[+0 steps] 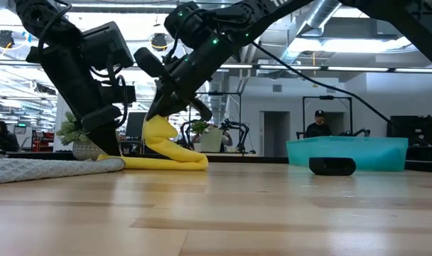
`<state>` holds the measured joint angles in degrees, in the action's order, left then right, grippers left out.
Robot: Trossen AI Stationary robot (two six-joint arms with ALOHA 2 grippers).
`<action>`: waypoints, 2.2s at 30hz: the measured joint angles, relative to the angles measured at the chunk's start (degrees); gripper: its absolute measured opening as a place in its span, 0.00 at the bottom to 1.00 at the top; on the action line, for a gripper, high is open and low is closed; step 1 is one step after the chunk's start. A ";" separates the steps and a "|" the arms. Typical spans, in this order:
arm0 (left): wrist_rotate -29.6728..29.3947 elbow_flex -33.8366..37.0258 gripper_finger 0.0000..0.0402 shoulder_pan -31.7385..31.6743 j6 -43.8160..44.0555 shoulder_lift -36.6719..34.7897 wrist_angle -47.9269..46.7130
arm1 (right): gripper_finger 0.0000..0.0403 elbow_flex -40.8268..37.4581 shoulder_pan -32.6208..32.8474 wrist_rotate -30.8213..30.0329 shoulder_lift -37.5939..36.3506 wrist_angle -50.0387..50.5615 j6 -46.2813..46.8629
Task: Fold microfiber towels
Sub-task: Fold the yellow microfiber cloth
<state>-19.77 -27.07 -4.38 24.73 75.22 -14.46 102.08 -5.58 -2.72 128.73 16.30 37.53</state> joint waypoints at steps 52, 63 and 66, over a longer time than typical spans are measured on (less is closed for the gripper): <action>2.58 -1.38 0.15 0.63 8.72 -18.04 -15.73 | 0.65 -0.07 2.44 -4.59 -1.35 12.69 -9.50; -0.14 4.02 0.15 5.37 8.68 -23.56 7.07 | 0.65 -4.04 4.50 -11.93 -0.80 14.16 -8.15; -0.85 5.63 0.15 5.87 9.04 -18.69 8.46 | 0.65 -4.22 4.48 -12.79 -0.74 15.94 -7.80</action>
<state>-20.62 -21.44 1.48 33.77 56.53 -6.00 97.86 -1.10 -15.51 127.98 32.25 29.73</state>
